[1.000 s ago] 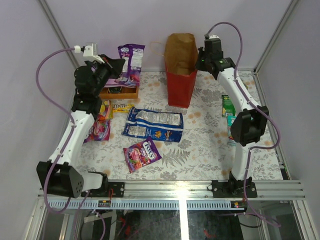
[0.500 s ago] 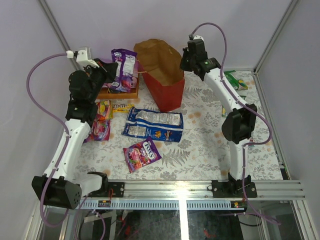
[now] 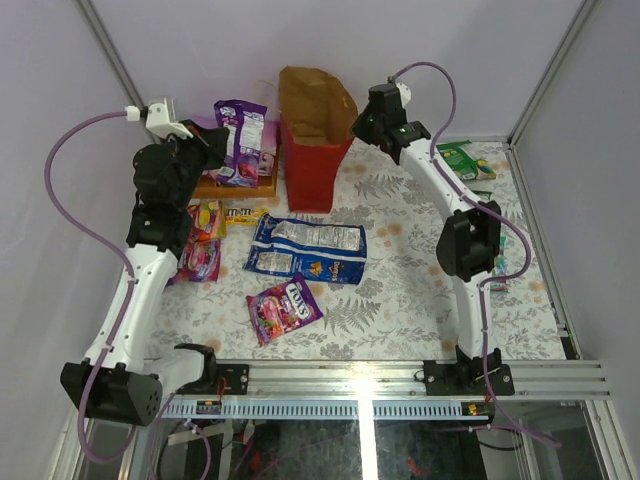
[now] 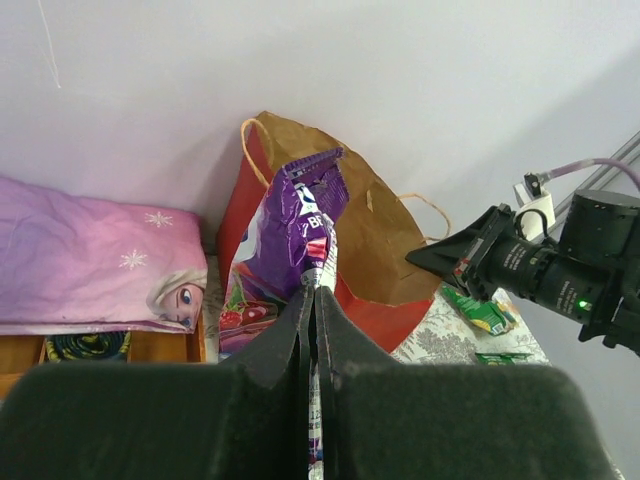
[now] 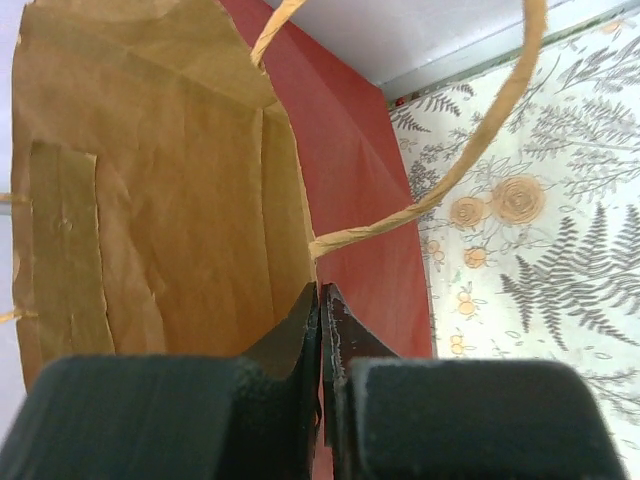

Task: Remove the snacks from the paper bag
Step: Adjust the paper bag at the center of the board.

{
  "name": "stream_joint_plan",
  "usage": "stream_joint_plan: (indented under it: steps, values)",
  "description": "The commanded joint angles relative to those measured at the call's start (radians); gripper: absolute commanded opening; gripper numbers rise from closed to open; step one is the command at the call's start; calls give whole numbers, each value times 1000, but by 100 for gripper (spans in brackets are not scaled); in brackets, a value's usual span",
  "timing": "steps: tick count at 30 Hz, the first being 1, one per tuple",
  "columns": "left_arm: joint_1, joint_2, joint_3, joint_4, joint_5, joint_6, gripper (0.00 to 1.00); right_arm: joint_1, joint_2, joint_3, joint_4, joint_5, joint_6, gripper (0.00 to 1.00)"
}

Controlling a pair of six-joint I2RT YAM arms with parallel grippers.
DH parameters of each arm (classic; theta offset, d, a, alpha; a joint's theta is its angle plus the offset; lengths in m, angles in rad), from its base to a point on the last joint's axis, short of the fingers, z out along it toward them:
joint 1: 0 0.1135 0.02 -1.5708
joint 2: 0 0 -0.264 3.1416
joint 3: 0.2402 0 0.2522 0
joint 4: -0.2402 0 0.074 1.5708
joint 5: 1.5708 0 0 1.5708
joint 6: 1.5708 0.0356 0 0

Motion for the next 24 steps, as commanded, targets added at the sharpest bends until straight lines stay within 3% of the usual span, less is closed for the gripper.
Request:
stream_joint_plan:
  steps: [1,12,15,18,24]
  values:
    - [5,-24,2,35,-31,15,0,8,41,72,74,-22,171,0]
    - [7,-46,-8,10,-60,31,0,48,93,153,32,2,176,2]
    - [7,-48,-6,5,-63,33,0,51,81,158,32,5,150,11]
    - [7,-49,-5,6,-62,28,0,50,74,177,18,6,126,14]
    - [7,-47,-8,7,-60,19,0,50,54,176,6,28,90,11]
